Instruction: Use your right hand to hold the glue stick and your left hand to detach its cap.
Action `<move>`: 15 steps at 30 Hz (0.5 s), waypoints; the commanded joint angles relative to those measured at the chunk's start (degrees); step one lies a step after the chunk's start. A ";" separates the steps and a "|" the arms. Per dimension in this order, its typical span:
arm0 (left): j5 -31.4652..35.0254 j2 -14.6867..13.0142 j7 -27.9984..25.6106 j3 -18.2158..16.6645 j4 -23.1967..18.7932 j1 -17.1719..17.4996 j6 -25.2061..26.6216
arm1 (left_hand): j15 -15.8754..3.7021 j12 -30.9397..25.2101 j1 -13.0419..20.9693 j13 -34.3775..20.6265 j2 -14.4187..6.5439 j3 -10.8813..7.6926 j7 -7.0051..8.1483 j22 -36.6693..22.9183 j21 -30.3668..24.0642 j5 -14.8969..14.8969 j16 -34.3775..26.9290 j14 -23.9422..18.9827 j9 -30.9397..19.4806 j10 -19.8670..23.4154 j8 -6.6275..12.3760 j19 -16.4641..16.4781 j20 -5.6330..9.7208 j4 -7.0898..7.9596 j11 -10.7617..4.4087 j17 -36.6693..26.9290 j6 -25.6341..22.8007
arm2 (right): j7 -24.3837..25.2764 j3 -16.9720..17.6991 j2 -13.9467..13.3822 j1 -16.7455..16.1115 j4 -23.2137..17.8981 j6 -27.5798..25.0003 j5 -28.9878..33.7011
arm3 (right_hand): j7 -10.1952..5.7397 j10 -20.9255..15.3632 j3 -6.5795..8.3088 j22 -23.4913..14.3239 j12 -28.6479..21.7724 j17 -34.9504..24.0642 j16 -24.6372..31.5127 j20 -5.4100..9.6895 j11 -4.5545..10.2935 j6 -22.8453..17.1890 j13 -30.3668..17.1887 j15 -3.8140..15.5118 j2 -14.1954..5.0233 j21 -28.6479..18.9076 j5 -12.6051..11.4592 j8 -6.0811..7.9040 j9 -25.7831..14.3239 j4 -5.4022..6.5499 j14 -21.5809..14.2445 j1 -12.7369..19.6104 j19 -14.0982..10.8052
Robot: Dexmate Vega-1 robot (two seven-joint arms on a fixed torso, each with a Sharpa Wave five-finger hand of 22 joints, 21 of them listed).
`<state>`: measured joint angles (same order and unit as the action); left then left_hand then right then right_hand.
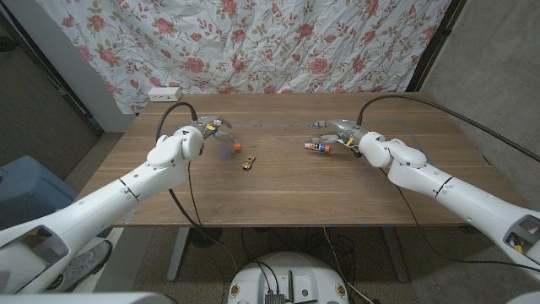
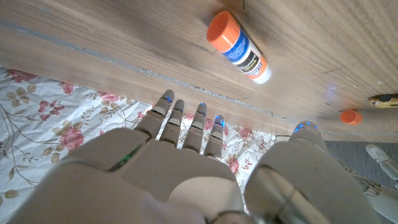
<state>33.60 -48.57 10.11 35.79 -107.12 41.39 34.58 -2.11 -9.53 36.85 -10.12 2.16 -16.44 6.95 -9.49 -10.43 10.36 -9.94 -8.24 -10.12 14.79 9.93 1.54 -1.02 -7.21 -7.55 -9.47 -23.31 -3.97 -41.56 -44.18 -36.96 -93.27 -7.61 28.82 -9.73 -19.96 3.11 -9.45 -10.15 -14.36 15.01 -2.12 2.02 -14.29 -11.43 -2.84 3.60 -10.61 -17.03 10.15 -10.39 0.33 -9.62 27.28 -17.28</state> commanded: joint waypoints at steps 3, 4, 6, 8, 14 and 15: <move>-14.25 0.86 -11.49 -4.76 4.73 2.21 -7.95 | -0.22 -0.61 -1.59 -0.03 -0.77 -0.10 -0.19 -0.23 -0.65 0.03 -0.04 0.66 -0.17 -0.84 0.19 1.46 1.36 0.56 -0.08 -0.26 0.84 | 4.03 3.17 1.44 -1.68 1.99 2.95 -9.09 | 0.58 0.79 -0.09 -0.10 -0.38 0.03 -0.57 0.93 0.10 0.94 -0.01 0.63 -1.02 0.25 0.43 0.23 -0.04 1.16 0.62 -2.19 1.07; -15.01 1.08 -12.11 -4.96 5.00 2.26 -8.01 | -0.51 -0.74 -1.88 -0.03 -1.02 -0.10 -0.18 -0.25 -0.93 0.00 -0.19 0.42 -0.15 -0.87 0.26 2.31 1.66 0.60 -0.01 -0.25 0.89 | 4.67 3.23 1.63 -1.79 2.06 2.87 -9.23 | 0.59 0.83 -0.17 -0.10 -0.42 0.06 -0.73 1.07 -0.11 0.96 0.02 0.64 -1.18 0.31 0.52 0.27 -0.03 1.36 0.91 -2.59 1.31; -17.02 1.65 -14.05 -5.85 5.72 2.86 -8.87 | -0.94 -0.84 -2.15 -0.02 -1.43 -0.17 -0.27 -0.27 -1.20 -0.02 -0.34 0.06 -0.14 -0.94 0.33 3.27 1.93 0.63 0.08 -0.23 0.97 | 4.88 3.09 1.80 -1.78 1.70 1.98 -9.28 | 0.62 0.78 -0.24 -0.10 -0.48 0.09 -0.80 1.12 -0.22 0.93 0.05 0.69 -1.29 0.30 0.59 0.32 -0.02 1.51 1.01 -2.90 1.37; -19.75 2.71 -16.26 -7.04 6.98 3.62 -10.39 | -1.18 -0.90 -2.38 -0.02 -1.69 -0.20 -0.29 -0.28 -1.42 -0.05 -0.33 0.04 -0.13 -1.01 0.35 4.10 1.99 0.63 0.12 -0.21 1.06 | 5.89 3.17 2.20 -1.97 1.73 1.67 -9.58 | 1.05 0.76 -0.31 -0.10 -0.59 0.15 -0.81 1.57 -0.21 1.36 0.12 1.24 -1.84 0.07 0.76 0.24 0.00 1.98 0.88 -3.75 0.96; -23.79 4.46 -20.24 -7.46 9.67 3.88 -12.71 | -1.16 -0.98 -2.52 -0.01 -2.07 -0.30 -0.47 -0.29 -1.42 -0.06 -0.33 -0.02 -0.13 -1.03 0.35 4.42 2.02 0.60 0.34 -0.18 1.22 | 6.38 3.34 2.79 -1.83 2.98 2.87 -12.10 | 1.50 0.78 -0.31 -0.08 -0.68 0.23 -0.76 1.93 -0.91 1.63 0.21 1.77 -2.78 -0.13 1.00 0.28 0.04 2.61 0.48 -4.81 0.45; -25.27 5.33 -21.65 -8.21 10.49 4.36 -13.98 | -1.19 -0.98 -2.55 -0.01 -2.13 -0.32 -0.44 -0.29 -1.40 -0.06 -0.32 0.00 -0.13 -1.07 0.35 4.40 2.02 0.59 0.25 -0.18 1.24 | 6.58 3.47 2.94 -1.91 3.11 2.90 -12.59 | 1.59 0.93 -0.30 -0.08 -0.64 0.24 -0.77 1.95 -1.06 1.65 0.22 1.81 -2.93 -0.15 1.03 0.28 0.04 2.70 0.47 -4.95 0.38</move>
<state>18.39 -46.58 -2.47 30.60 -101.46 44.02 26.61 -2.13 -10.21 34.61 -10.13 0.52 -16.55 6.45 -9.48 -11.66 10.36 -9.93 -7.91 -10.12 13.88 9.93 5.26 1.03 -6.97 -7.25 -9.47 -22.19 0.55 -38.94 -42.49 -38.45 -91.52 -5.75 20.72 -8.29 -19.09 2.71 -9.32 -10.63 -14.09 14.35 -0.39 1.62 -12.86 -11.17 -1.41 1.49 -10.38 -16.05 10.15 -10.40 2.47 -9.02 22.60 -16.55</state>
